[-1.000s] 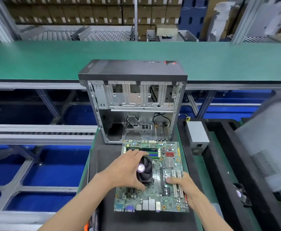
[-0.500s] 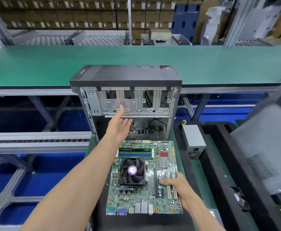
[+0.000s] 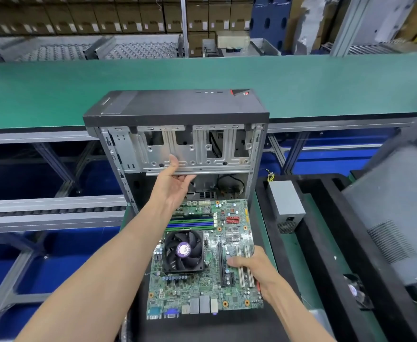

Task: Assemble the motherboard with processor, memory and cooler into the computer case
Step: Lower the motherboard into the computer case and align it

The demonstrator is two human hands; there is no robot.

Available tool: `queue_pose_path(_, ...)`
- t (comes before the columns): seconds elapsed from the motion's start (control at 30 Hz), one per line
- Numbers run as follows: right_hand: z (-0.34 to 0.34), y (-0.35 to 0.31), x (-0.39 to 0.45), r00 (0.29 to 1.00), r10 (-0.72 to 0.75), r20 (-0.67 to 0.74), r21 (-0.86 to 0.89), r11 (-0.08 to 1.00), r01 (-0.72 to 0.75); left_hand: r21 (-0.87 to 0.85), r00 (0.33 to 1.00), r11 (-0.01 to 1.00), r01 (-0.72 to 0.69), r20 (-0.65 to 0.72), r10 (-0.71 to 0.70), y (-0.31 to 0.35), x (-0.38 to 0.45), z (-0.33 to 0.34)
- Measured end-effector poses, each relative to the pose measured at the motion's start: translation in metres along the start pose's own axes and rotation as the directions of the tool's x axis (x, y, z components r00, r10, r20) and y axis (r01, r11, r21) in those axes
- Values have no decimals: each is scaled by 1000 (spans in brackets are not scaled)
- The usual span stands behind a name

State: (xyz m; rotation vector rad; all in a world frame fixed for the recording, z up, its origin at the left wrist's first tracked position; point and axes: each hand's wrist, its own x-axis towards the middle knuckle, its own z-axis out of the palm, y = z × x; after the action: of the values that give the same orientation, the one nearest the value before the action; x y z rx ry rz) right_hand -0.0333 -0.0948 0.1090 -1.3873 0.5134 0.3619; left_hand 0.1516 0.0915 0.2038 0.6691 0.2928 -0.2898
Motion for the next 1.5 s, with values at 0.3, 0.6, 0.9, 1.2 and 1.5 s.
queue_pose_path(0.3,5,-19,7,999,-52,4,-24,998,52,-69,1000,997,22,19,-20,-7,-15,13)
queue_pose_path(0.6,0,-44,-15,995,-90,-38,-72,994,87,-104,996,992,72,-44,-77,-9,-40,27)
queue_pose_path(0.9,5,-44,-29,995,-93,-43,-19,996,92,-66,983,991,121,-132,-129,-11,-53,40)
queue_pose_path(1.2,12,-53,-35,997,-40,-72,-57,998,36,-93,963,981,168,-198,-184,-14,-59,37)
queue_pose_path(1.5,13,-61,-38,995,18,-96,-51,998,-23,-80,954,980,180,-229,-194,-8,-63,49)
